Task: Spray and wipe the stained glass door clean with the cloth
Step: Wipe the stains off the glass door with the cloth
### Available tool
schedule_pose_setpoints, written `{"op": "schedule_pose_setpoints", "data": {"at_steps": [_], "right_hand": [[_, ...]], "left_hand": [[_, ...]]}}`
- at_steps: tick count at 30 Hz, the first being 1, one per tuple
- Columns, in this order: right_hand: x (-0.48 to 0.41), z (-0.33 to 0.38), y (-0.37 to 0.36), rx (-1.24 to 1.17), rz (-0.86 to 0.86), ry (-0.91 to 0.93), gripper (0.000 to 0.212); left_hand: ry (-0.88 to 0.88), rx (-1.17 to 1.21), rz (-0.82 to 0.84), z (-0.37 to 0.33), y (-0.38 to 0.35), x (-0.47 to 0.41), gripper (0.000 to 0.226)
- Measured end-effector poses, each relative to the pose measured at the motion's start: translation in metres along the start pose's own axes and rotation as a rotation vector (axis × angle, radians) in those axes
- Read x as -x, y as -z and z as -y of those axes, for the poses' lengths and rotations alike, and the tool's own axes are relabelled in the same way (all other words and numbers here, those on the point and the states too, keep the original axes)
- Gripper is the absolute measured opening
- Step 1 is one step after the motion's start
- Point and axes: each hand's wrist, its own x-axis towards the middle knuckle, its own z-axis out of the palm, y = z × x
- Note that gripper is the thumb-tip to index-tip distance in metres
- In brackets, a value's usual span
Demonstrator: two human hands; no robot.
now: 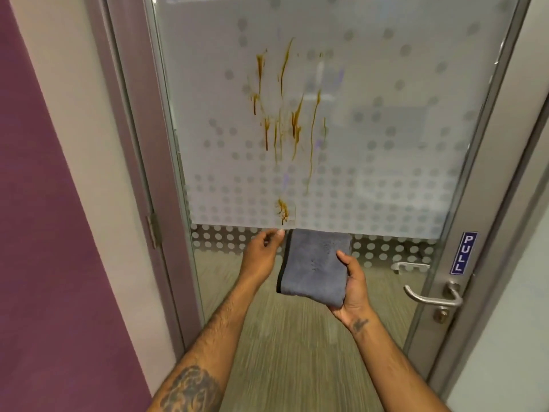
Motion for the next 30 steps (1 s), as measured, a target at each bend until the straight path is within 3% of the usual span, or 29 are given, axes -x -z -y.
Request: {"op": "schedule_pose_setpoints", "data": {"at_steps": [3,6,13,17,22,27,30], "right_hand": [[-0.015,-0.014,0.006,0.057,-0.137,0.138,0.041],[-0.029,-0.03,0.005,0.206,-0.413,0.317,0.033],[-0.073,-0.038,-0.018,0.576,-1.026,0.859,0.07],[-0.111,-0.035,-0.024,0.779,-0.977,1.02,0.074],[-0.149,-0.059,-0.033,1.346,-0.769,1.036,0.091],[-0.172,-0.056,-0.018,1.521,-0.974,1.118,0.096],[-0.189,-0.056,-0.02,1.427,-1.018,1.168,0.097]], "left_hand": [[-0.192,-0.263,-0.075,0.01,0.04,-0.04,0.042],[-0.446,-0.484,-0.18,0.006,0.083,-0.087,0.045],[-0.884,-0.756,-0.373,-0.032,0.137,-0.186,0.062],[-0.971,-0.894,-0.473,-0.035,0.146,-0.227,0.067],[-0.978,-0.976,-0.567,-0.014,0.144,-0.249,0.067],[-1.025,-0.999,-0.688,0.004,0.141,-0.269,0.066],[-1.05,-0.981,-0.737,0.007,0.139,-0.275,0.066]]}}
